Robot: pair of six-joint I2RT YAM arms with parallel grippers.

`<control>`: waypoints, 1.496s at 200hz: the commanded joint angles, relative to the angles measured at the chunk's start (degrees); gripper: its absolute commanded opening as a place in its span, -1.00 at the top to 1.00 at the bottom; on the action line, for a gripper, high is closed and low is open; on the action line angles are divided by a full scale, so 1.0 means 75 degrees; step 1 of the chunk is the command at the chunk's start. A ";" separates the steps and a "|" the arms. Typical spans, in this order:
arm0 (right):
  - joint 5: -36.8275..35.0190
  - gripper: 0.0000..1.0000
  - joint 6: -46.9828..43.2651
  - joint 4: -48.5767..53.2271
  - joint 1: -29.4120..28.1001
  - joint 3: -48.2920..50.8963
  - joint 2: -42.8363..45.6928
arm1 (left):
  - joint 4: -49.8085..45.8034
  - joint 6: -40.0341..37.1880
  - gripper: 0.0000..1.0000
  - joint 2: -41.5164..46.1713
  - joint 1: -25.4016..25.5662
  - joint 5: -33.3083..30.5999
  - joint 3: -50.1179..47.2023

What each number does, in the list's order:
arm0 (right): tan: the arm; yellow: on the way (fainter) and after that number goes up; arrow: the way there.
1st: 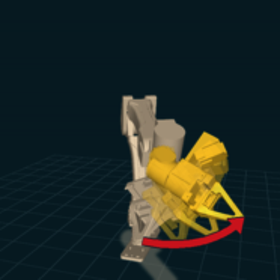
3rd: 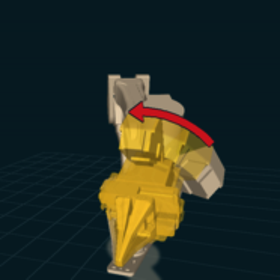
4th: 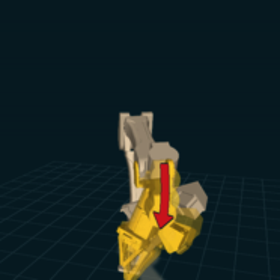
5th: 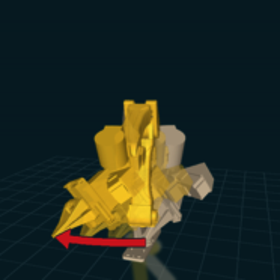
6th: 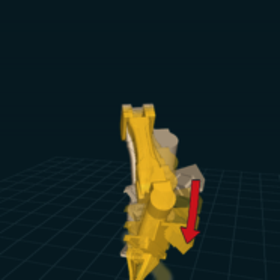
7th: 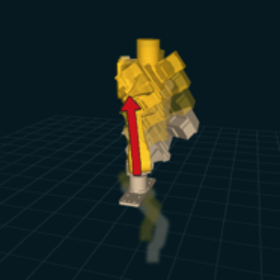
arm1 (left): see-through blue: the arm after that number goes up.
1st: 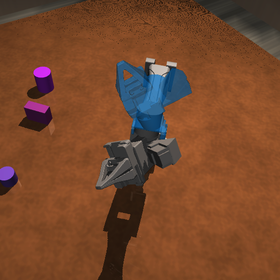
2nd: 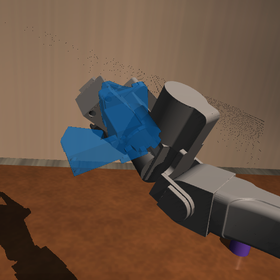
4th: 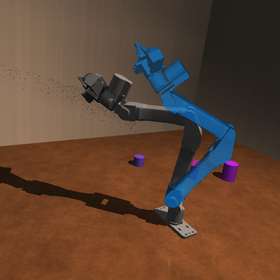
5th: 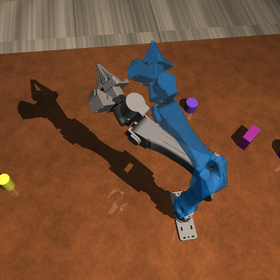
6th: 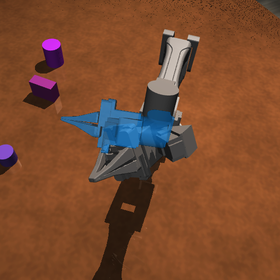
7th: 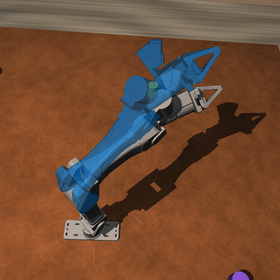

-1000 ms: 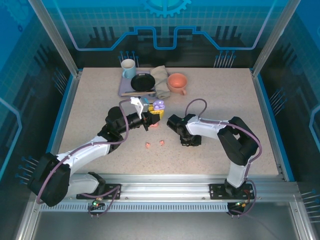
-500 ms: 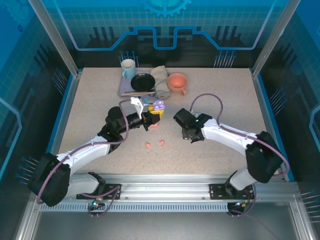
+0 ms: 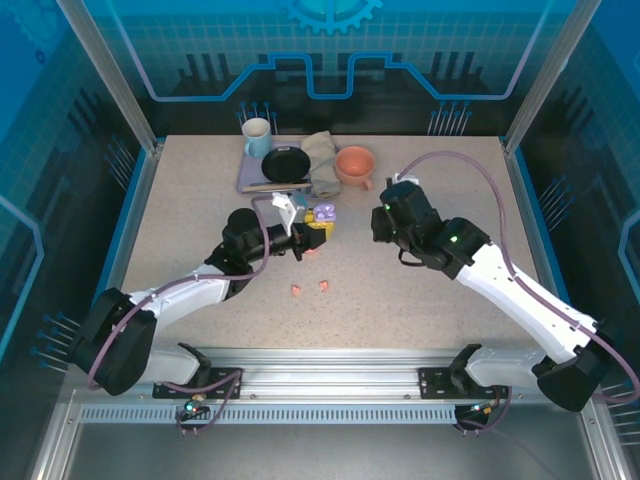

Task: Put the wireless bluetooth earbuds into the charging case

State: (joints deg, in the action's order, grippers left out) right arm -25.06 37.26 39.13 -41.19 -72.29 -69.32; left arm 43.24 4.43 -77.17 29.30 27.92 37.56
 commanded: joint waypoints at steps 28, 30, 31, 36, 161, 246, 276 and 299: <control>0.0417 0.64 -0.1063 -0.0585 0.0091 -0.0933 0.0011 | 0.0233 -0.0081 1.00 -0.0608 0.0150 0.0343 0.0829; 0.0445 0.64 -0.1088 -0.0617 0.0090 -0.0955 0.0009 | 0.0202 -0.0100 1.00 -0.0624 0.0157 0.0352 0.0869; 0.0458 0.64 -0.1100 -0.0633 0.0090 -0.0967 0.0014 | 0.0194 -0.0116 1.00 -0.0640 0.0170 0.0348 0.0878; 0.0529 0.64 -0.1154 -0.0688 0.0094 -0.1008 0.0001 | 0.0145 -0.0169 1.00 -0.0697 0.0212 0.0346 0.0980; 0.1208 0.65 -0.1824 -0.2013 -0.0016 -0.0580 -0.0142 | 0.0214 -0.0261 1.00 -0.1388 0.0479 0.0440 0.1980; 0.1071 0.67 -0.1865 -0.2148 -0.0051 -0.0372 -0.0329 | 0.0235 -0.0263 1.00 -0.1235 0.0493 0.0432 0.2001; 0.1021 0.68 -0.1878 -0.2159 -0.0028 -0.0288 -0.0351 | 0.0287 -0.0239 1.00 -0.1208 0.0495 0.0415 0.2006; 0.0965 0.68 -0.1869 -0.2182 -0.0028 -0.0229 -0.0390 | 0.0304 -0.0214 1.00 -0.1199 0.0507 0.0439 0.2017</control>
State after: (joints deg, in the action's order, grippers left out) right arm -16.49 24.08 24.45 -41.25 -74.72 -71.68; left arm 43.18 3.90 -87.50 32.53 29.85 50.68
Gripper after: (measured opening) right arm 0.164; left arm 0.231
